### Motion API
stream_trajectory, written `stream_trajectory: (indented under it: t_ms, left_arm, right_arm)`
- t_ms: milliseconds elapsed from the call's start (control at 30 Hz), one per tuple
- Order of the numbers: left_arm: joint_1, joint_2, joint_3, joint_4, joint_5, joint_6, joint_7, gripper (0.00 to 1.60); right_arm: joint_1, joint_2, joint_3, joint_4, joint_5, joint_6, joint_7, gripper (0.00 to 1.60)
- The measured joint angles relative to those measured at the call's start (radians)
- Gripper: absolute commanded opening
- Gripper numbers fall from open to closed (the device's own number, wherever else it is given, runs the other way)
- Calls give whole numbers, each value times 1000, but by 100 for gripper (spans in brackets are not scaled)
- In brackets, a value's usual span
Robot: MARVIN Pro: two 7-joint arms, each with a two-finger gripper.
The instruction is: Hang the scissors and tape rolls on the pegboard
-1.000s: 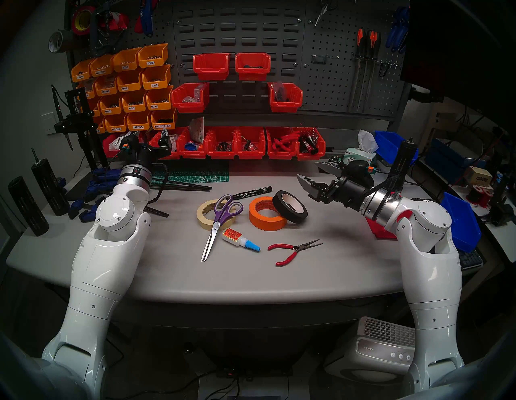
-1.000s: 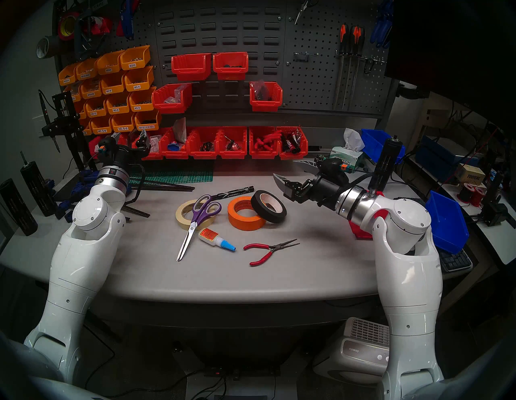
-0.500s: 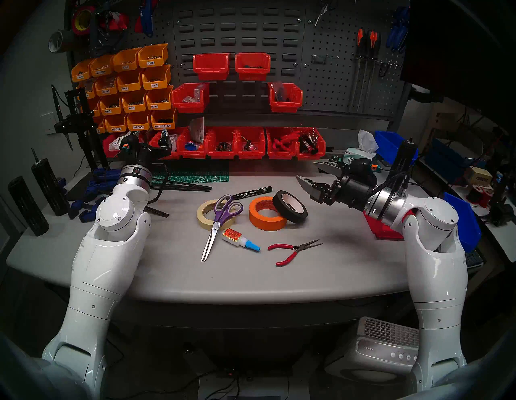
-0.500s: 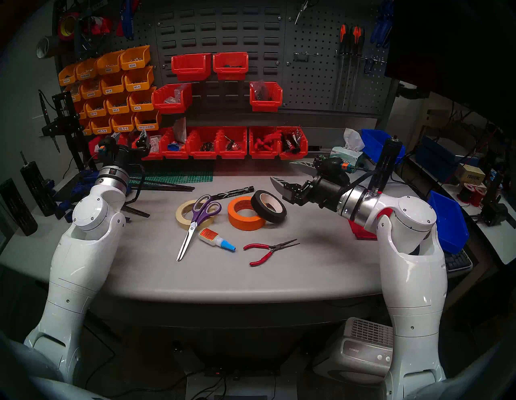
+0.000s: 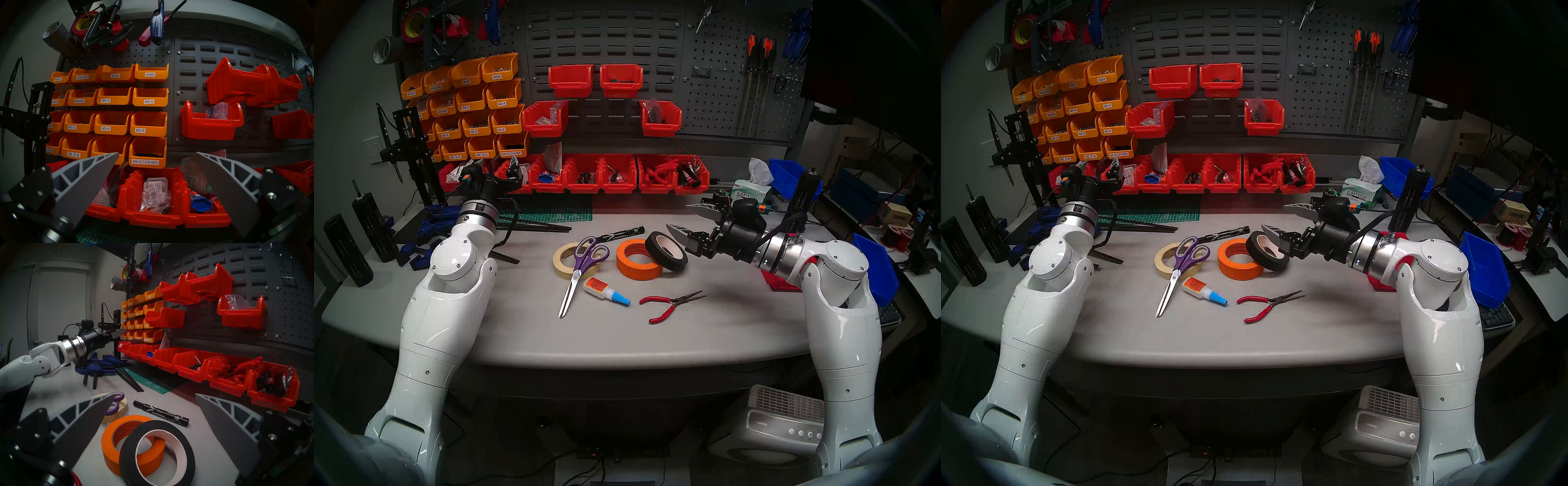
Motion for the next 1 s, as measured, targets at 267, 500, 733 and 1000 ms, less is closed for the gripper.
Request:
stream_trajectory:
  t_ms: [267, 500, 733, 1000]
  left_arm:
    - [0, 0, 0, 0, 0, 0, 0, 160]
    - [0, 0, 0, 0, 0, 0, 0, 160]
    - [0, 0, 0, 0, 0, 0, 0, 160]
    - [0, 0, 0, 0, 0, 0, 0, 160]
  right_arm:
    - [10, 17, -10, 26, 1, 4, 30, 160]
    - [14, 29, -21, 45, 4, 27, 62, 160]
    - [15, 32, -34, 54, 10, 38, 88, 160]
    - [27, 33, -52, 69, 17, 39, 120, 160]
